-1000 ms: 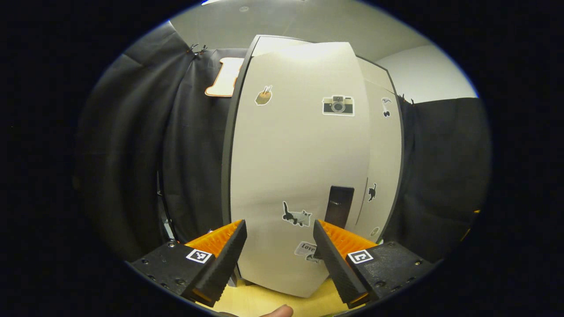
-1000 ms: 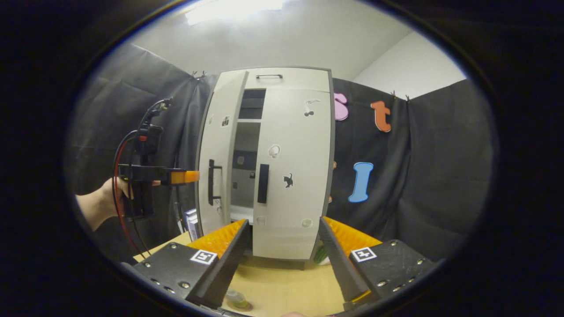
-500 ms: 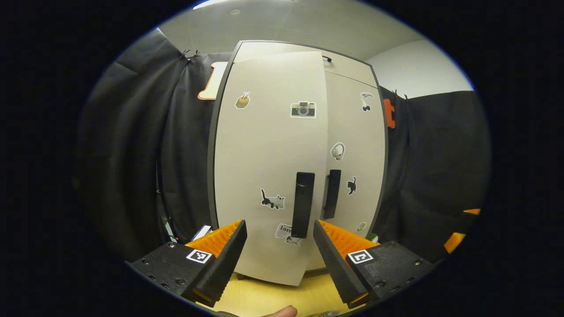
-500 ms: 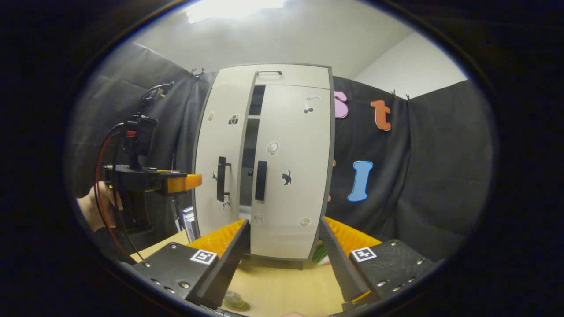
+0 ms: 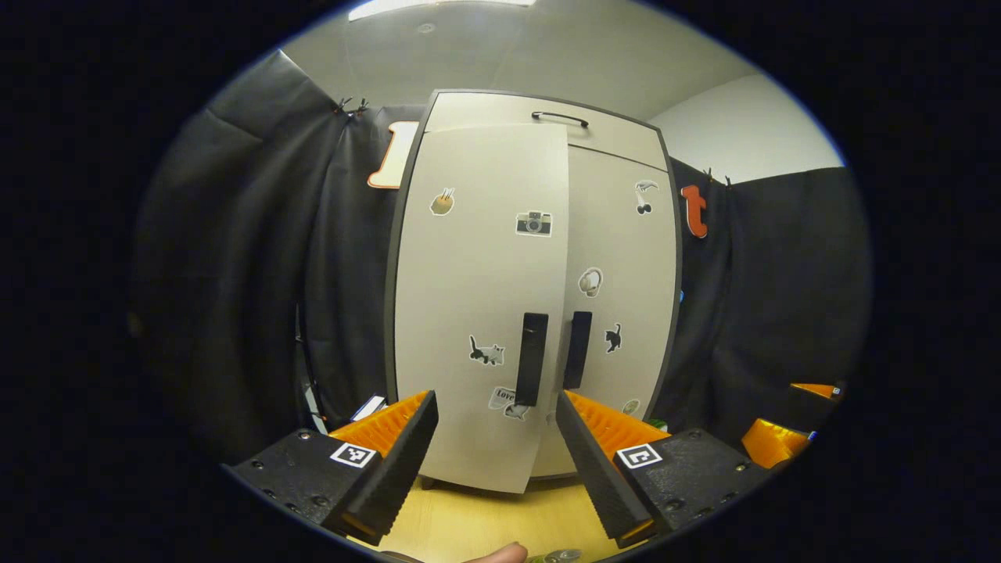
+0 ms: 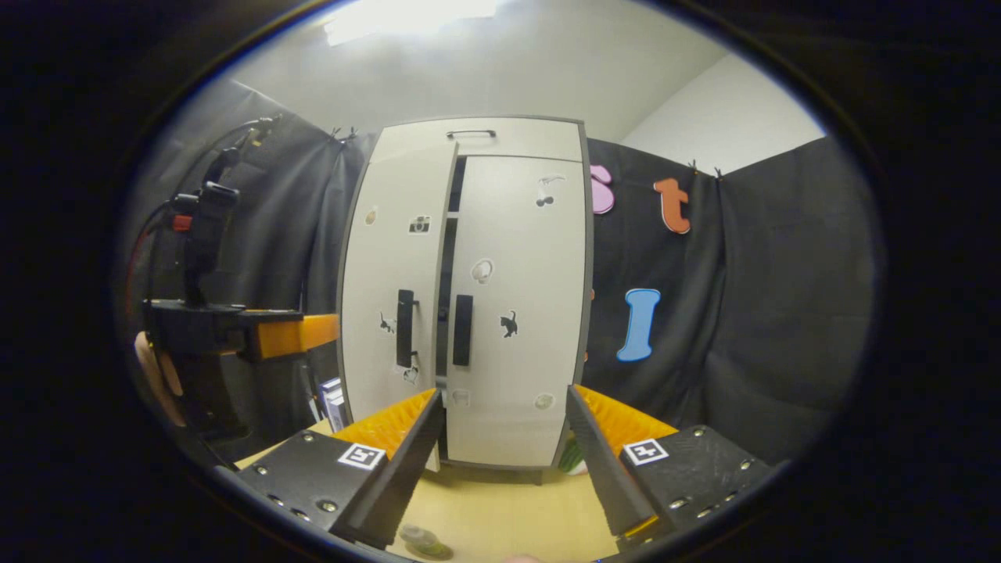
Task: Grasp the bottle in the cabinet with the left hand and place it on the coaster, then close the right door with the right hand and the left door with the left hand.
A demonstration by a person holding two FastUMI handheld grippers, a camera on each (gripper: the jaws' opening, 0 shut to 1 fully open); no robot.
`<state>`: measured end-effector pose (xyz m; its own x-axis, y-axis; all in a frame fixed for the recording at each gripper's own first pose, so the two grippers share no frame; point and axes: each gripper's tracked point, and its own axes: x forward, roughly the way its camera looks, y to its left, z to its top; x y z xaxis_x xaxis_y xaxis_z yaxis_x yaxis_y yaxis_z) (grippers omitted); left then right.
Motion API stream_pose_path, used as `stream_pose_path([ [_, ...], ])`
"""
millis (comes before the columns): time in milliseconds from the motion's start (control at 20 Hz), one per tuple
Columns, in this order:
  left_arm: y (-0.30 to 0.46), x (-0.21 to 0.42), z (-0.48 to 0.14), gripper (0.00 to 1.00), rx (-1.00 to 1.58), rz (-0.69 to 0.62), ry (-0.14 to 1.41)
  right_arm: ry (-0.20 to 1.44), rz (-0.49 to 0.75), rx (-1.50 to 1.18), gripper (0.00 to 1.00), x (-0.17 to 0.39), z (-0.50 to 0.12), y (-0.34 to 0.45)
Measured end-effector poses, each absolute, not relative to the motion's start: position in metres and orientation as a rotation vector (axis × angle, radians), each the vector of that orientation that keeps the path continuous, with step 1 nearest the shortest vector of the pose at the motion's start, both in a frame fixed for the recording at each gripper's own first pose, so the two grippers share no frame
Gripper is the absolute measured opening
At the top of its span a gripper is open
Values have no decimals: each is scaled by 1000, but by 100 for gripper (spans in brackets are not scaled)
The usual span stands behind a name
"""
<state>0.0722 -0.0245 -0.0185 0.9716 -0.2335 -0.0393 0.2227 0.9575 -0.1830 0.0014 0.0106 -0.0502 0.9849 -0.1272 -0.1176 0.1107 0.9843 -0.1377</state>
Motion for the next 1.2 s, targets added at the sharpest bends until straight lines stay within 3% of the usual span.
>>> stream_pose_path([
  [300, -31, 56, -38, 96, -138, -282, 93, 148, -167, -153, 92, 2, -61, 14],
  [350, -31, 55, -37, 92, -137, -283, 86, 149, -178, -156, 95, 2, -62, 14],
  [450, -29, 55, -36, 96, -141, -287, 78, 150, -177, -152, 95, 1, -64, 19],
  [550, -26, 55, -35, 92, -140, -283, 72, 155, -168, -156, 95, 1, -66, 24],
  [750, -26, 57, -41, 96, -149, -274, 84, 152, -168, -141, 98, 6, -68, 22],
  [800, -26, 58, -42, 92, -156, -268, 86, 152, -164, -132, 95, 8, -69, 21],
  [850, -26, 60, -43, 96, -158, -263, 88, 155, -159, -128, 95, 11, -70, 21],
  [1200, -21, 68, -47, 96, -148, -217, 103, 155, -135, -133, 95, 23, -67, 9],
])
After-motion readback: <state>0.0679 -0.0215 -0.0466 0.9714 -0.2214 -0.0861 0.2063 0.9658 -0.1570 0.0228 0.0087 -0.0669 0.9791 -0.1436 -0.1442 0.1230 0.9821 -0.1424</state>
